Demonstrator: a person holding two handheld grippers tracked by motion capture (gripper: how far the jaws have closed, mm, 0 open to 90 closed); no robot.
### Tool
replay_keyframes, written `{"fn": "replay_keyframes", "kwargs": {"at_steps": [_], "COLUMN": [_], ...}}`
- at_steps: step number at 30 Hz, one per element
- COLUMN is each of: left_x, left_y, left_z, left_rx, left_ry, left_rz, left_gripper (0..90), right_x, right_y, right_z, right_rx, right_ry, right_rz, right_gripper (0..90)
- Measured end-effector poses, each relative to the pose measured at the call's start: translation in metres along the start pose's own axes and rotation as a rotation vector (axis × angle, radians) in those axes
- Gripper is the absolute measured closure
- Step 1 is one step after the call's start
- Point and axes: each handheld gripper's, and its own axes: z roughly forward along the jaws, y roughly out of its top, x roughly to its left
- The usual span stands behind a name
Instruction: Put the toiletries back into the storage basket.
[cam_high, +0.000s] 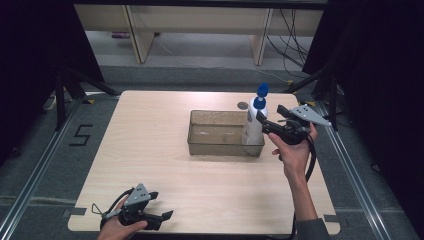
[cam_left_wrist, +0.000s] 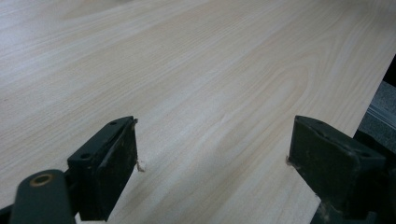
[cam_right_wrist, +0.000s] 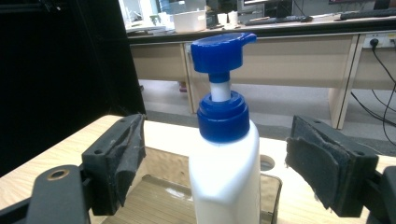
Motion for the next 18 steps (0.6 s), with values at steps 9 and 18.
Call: {"fn": "replay_keyframes", "kwargs": {"at_steps": [9, 18], "left_x": [0.000, 0.001], "left_y": [0.000, 0.001], "left_z": [0.001, 0.000], "left_rx": [-0.004, 0.004], "left_ry": [-0.008, -0.007], "left_rz": [-0.008, -0.002], "left_gripper": [14.9, 14.9], "right_x": [0.002, 0.007], "right_y": [-0.004, -0.007], "right_z": [-0.009, -0.014], "right_rx": [0.005, 0.024], "right_ry": [0.010, 0.039], "right_rz": [0.024, 0.031], "right_gripper": [19.6, 19.6]}}
